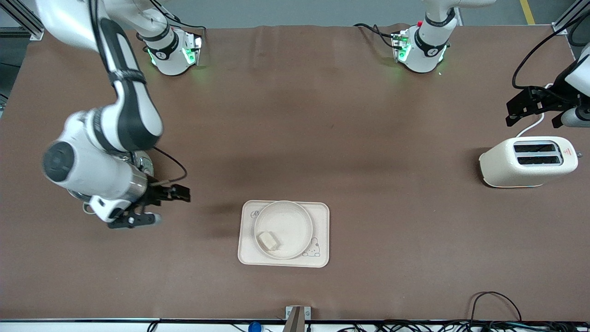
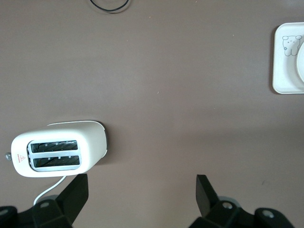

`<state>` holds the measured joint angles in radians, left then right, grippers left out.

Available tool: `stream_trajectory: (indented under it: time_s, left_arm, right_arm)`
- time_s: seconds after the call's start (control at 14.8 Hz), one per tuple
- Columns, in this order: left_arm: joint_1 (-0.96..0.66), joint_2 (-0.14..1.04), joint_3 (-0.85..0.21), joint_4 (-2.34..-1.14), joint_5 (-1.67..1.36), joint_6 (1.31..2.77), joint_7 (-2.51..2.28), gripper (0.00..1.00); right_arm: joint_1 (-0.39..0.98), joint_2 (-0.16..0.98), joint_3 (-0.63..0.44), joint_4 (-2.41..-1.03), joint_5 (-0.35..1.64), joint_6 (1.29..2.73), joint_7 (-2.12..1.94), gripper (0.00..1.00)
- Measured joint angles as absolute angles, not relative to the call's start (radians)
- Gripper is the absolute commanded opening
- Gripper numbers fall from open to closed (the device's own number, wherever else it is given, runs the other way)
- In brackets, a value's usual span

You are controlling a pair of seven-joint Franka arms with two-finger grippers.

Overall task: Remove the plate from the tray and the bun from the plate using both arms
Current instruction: 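Reach the right gripper toward the white plate rim on the tray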

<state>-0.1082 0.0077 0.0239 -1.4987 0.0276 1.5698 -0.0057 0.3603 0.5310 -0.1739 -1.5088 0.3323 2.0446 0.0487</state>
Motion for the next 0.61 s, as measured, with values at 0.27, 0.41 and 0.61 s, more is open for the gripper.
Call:
stream_trajectory:
  time_s: [0.27,0.41,0.61]
  left_arm:
    - [-0.110,0.008,0.024,-1.498,0.028,1.570,-0.006,1.00]
    - [-0.112,0.008,0.023,-1.498,0.028,1.570,-0.006,1.00]
    - [-0.113,0.008,0.023,-1.497,0.028,1.570,-0.006,1.00]
  right_arm:
    - [0.378,0.677,-0.153,-1.450,0.431,2.152,0.110,0.73]
    - [0.389,0.731,-0.147,-1.407,0.499,2.154,0.117,0.62]
    - [0.394,0.805,-0.132,-1.344,0.564,2.155,0.152,0.60]
